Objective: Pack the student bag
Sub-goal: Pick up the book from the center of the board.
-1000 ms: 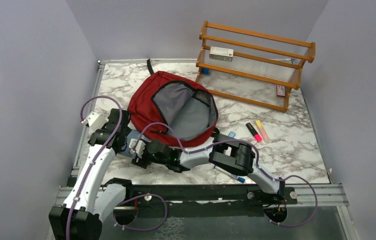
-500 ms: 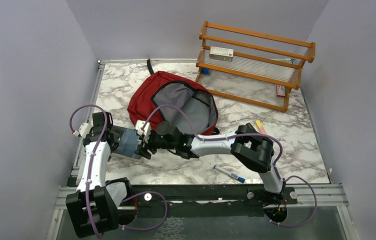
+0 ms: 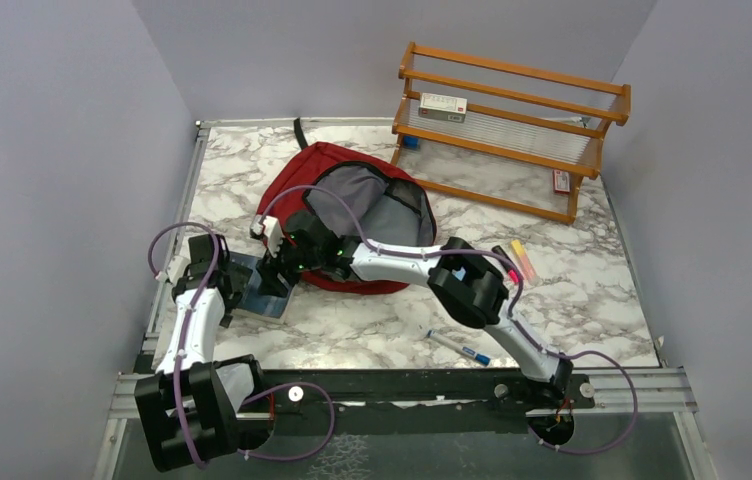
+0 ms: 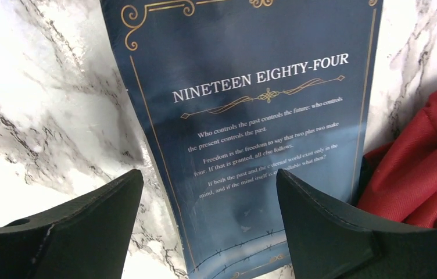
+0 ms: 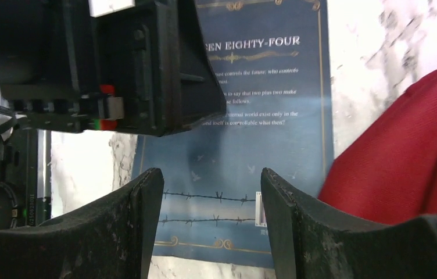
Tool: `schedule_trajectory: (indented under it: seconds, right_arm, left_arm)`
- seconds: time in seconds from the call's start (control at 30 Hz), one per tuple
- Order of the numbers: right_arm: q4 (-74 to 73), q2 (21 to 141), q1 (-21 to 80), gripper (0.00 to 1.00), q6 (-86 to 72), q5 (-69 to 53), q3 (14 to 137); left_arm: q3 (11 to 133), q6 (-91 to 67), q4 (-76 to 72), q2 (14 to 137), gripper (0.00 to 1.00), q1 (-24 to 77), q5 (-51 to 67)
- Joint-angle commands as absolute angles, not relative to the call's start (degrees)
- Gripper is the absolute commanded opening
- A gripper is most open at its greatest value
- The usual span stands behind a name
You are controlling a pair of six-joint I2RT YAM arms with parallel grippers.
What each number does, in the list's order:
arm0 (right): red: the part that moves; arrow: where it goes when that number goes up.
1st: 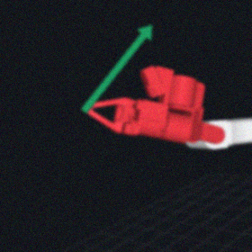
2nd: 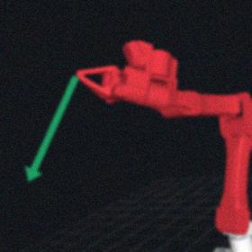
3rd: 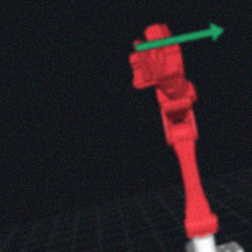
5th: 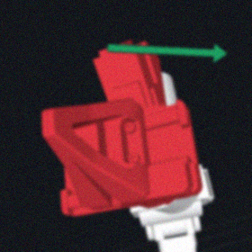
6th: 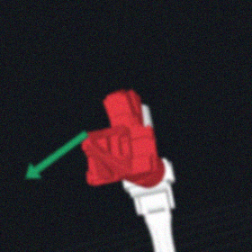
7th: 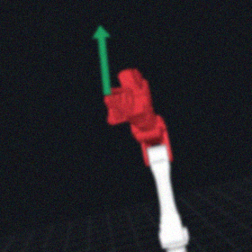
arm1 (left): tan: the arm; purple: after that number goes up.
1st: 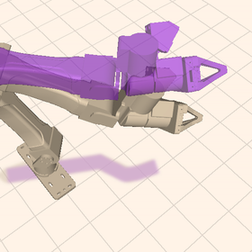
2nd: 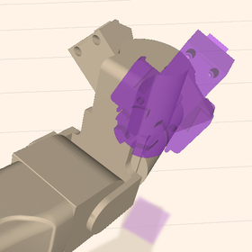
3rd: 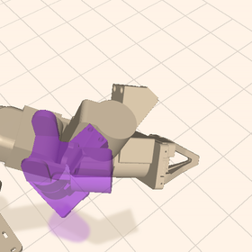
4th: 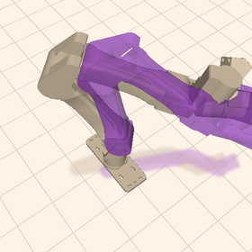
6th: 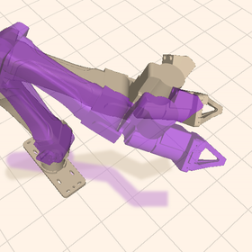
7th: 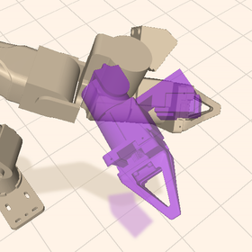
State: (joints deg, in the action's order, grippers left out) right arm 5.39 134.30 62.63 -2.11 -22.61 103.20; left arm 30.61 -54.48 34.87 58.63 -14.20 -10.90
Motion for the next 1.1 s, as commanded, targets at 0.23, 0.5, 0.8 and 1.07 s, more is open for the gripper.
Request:
schedule_trajectory:
  seconds: [0.23,0.5,0.8,1.07]
  right_arm:
    - [-3.57,144.86,61.78,0.66,-7.45,-23.10,116.77]
    - [-6.47,148.79,58.98,0.66,-8.52,-21.62,121.43]
    - [-8.59,149.43,57.87,0.66,-7.02,-21.36,120.91]
    - [-11.34,148.62,57.75,0.67,-6.44,-14.11,119.83]
  left_arm:
    - [27.77,-58.99,31.30,60.06,0.85,-14.81,-11.16]
    - [27.27,-59.63,28.08,63.72,0.84,-15.12,-11.25]
    - [26.68,-59.64,25.45,66.68,0.83,-15.29,-10.88]
    - [26.66,-58.55,23.23,69.78,0.82,-15.31,-10.90]
